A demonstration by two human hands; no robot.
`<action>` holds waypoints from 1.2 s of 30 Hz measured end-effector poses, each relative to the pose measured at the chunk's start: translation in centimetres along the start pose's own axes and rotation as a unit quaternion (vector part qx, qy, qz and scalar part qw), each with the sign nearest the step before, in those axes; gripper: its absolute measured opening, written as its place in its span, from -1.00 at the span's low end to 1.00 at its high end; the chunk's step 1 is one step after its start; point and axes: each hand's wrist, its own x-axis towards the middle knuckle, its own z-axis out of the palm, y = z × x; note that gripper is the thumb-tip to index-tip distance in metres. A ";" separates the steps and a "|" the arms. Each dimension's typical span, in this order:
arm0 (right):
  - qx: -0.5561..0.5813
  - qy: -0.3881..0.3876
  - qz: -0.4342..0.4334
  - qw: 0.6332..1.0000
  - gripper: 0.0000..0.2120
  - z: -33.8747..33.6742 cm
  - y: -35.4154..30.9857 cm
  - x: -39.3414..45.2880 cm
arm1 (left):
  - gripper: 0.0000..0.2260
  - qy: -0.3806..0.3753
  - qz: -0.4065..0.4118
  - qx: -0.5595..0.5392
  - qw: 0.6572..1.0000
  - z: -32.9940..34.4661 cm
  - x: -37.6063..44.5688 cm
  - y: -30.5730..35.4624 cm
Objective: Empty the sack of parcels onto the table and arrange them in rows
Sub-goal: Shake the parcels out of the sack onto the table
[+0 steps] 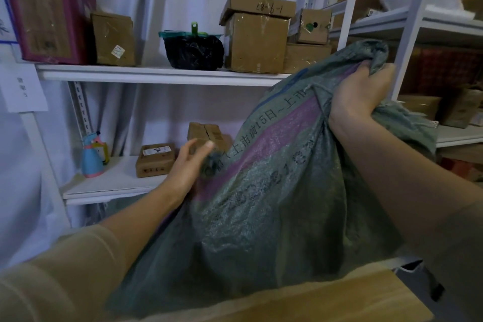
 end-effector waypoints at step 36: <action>-0.273 -0.118 -0.221 0.929 -0.44 -4.6 7.6 -12.1 | -0.76 0.190 -0.240 -0.397 0.865 5.6 9.4 -7.7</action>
